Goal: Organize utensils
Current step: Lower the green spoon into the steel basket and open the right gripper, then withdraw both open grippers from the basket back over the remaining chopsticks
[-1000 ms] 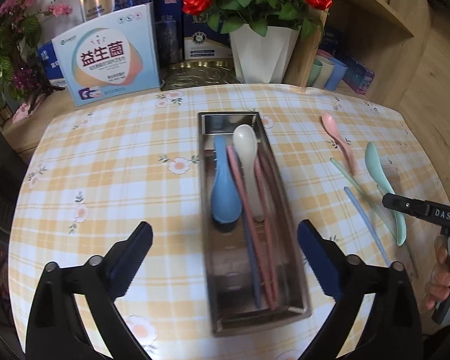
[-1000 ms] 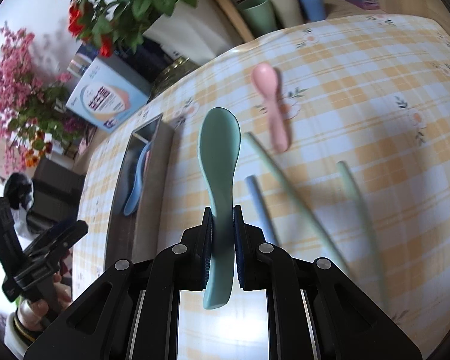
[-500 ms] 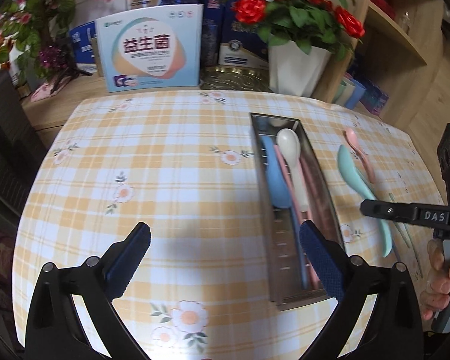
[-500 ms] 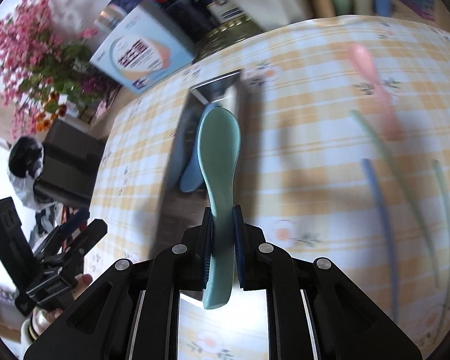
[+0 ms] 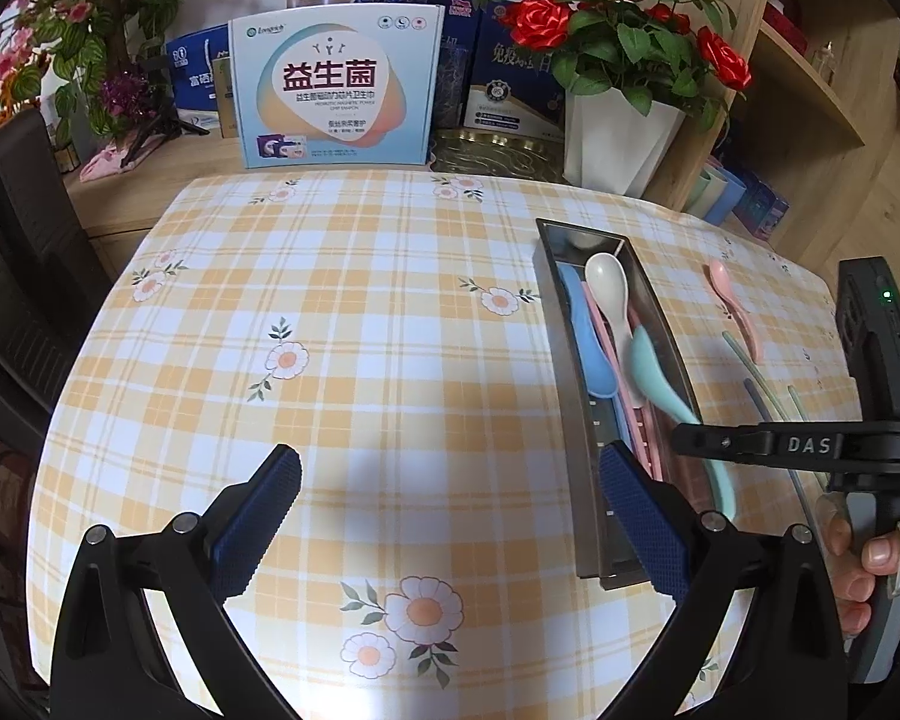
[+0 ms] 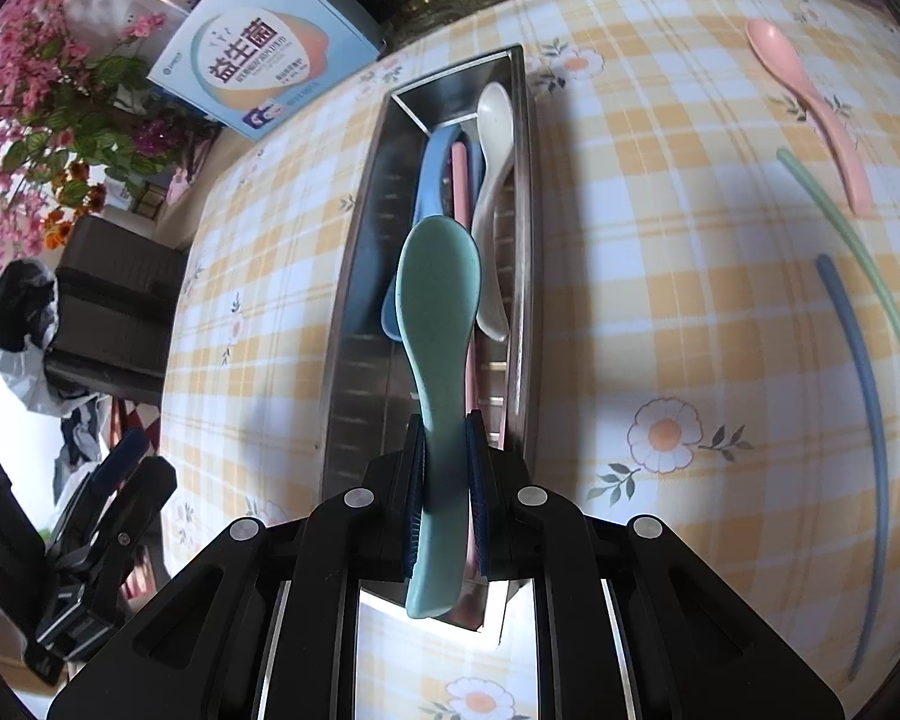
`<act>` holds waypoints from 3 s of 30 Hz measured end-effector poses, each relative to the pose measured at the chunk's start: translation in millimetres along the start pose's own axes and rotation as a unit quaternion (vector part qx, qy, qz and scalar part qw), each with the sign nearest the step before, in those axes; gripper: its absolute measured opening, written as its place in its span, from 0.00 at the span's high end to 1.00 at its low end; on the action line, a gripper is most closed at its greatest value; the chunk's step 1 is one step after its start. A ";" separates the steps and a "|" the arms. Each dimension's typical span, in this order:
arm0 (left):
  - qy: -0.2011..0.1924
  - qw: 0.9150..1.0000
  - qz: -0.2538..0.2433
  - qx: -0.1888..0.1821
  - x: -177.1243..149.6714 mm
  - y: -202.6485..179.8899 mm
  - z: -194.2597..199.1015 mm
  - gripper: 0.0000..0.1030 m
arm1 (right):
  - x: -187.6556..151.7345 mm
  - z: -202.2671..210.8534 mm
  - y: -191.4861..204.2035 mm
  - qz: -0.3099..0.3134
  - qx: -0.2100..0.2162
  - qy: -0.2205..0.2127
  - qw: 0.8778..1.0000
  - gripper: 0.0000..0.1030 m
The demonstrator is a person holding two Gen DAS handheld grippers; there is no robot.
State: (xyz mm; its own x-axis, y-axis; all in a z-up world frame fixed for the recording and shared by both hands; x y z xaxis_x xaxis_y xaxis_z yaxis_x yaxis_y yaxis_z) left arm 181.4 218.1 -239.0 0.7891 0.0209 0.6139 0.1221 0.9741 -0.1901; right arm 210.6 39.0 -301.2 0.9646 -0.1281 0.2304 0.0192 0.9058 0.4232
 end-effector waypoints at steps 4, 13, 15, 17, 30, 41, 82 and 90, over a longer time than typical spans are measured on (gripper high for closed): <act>0.001 1.000 -0.002 -0.007 1.8 -6.9 -1.4 0.06 | -1.2 -2.0 -0.7 0.002 0.002 0.004 1.000 0.87; 0.003 1.000 -0.009 -0.010 5.7 -18.4 0.1 0.06 | -1.3 -1.1 0.4 0.001 0.021 0.015 1.000 0.85; 0.004 1.000 -0.010 -0.010 6.0 -20.3 0.3 0.06 | -0.6 0.7 -1.8 -0.006 0.027 0.015 0.999 0.84; 0.006 1.000 -0.012 -0.010 6.5 -22.9 0.7 0.06 | 0.4 2.2 -3.0 -0.008 0.035 0.014 0.999 0.81; 0.014 1.000 -0.010 -0.004 13.3 -47.3 1.7 0.06 | 15.6 50.8 -15.4 0.036 0.039 -0.074 0.996 0.71; 0.016 0.999 -0.022 -0.019 13.0 -113.4 -7.6 0.06 | 25.8 114.8 -99.1 0.081 -0.011 -0.176 0.981 0.71; 0.135 0.987 -0.083 -0.010 -65.4 -311.3 -132.4 0.72 | 3.2 153.4 -297.4 -0.063 -0.032 -0.220 0.973 0.71; 0.119 0.990 -0.073 -0.005 -67.4 -283.9 -124.4 0.75 | 4.0 150.0 -293.9 -0.063 -0.025 -0.215 0.974 0.71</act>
State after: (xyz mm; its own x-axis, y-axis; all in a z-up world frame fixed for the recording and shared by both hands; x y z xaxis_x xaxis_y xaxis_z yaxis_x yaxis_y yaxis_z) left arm 168.5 -87.9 -321.7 0.8825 -0.1742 0.4369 0.2495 0.9608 -0.1209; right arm 169.4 -288.3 -293.2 0.7543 -0.3882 0.5294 0.1539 0.8885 0.4323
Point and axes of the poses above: each gripper's, at about its wrist camera, not at the fingertips, and z roughly against the way its jaws point, y to its left, x to its top, the point moved 7 cm from there along -z, roughly the way its jaws point, and after that the axes turned 5 degrees about -x, right-handed, at the moved point
